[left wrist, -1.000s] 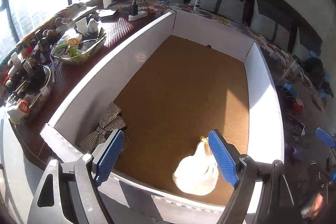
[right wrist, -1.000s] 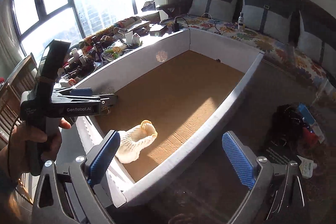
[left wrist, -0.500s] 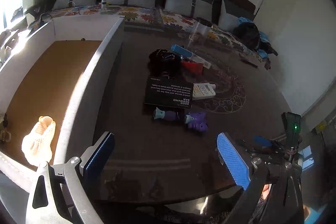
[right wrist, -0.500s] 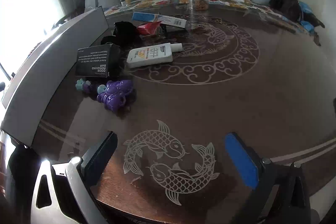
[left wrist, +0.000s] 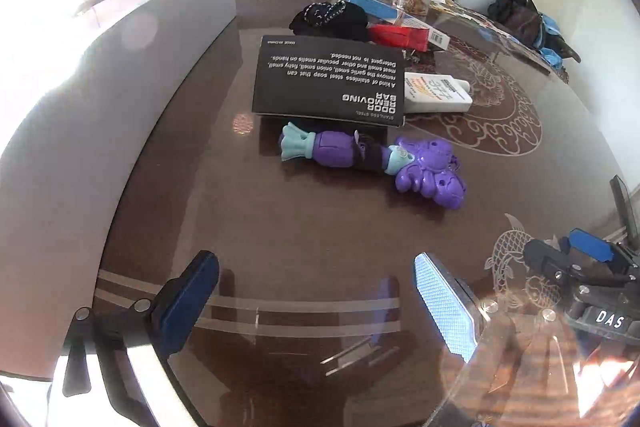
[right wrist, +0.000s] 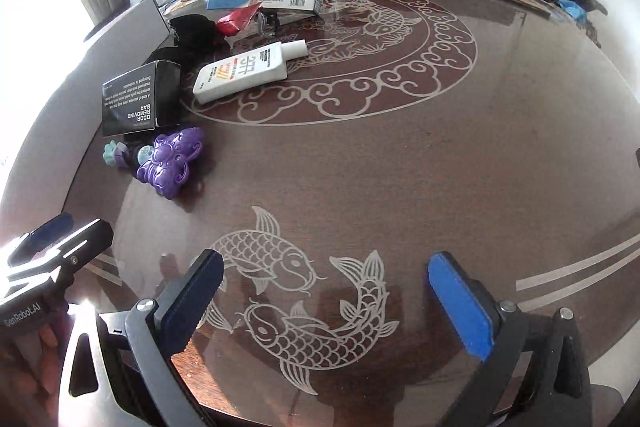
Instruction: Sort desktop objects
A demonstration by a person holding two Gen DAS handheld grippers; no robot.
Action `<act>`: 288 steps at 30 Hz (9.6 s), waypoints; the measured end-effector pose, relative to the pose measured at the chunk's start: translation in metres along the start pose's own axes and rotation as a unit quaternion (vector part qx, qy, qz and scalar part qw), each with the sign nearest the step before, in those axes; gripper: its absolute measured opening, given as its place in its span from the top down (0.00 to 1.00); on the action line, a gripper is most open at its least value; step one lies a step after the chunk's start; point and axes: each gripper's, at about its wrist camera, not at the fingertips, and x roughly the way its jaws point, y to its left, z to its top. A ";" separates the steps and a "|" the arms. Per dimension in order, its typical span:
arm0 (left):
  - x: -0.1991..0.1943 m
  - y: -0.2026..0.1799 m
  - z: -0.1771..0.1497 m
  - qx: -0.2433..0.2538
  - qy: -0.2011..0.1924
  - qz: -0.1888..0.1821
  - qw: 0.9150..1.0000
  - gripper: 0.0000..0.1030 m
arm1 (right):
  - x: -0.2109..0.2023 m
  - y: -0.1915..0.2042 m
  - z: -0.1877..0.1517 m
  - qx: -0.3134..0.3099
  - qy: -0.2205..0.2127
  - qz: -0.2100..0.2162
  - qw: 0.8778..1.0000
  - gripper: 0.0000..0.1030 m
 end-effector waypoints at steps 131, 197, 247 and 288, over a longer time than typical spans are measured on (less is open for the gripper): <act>-0.005 0.013 0.060 0.037 0.010 -0.009 0.999 0.42 | -0.016 -0.031 0.018 -0.076 -0.036 0.083 0.993 0.79; 0.013 -0.027 0.047 -0.019 -0.003 -0.018 1.000 0.00 | -0.002 -0.037 0.020 0.011 -0.046 -0.022 0.999 0.04; 0.050 -0.008 0.056 0.039 0.004 0.006 0.999 0.00 | 0.022 -0.015 0.023 -0.033 -0.071 -0.054 0.995 0.00; 0.057 0.002 0.063 0.039 -0.028 0.005 0.999 0.00 | 0.022 -0.014 0.023 -0.034 -0.072 -0.054 0.995 0.00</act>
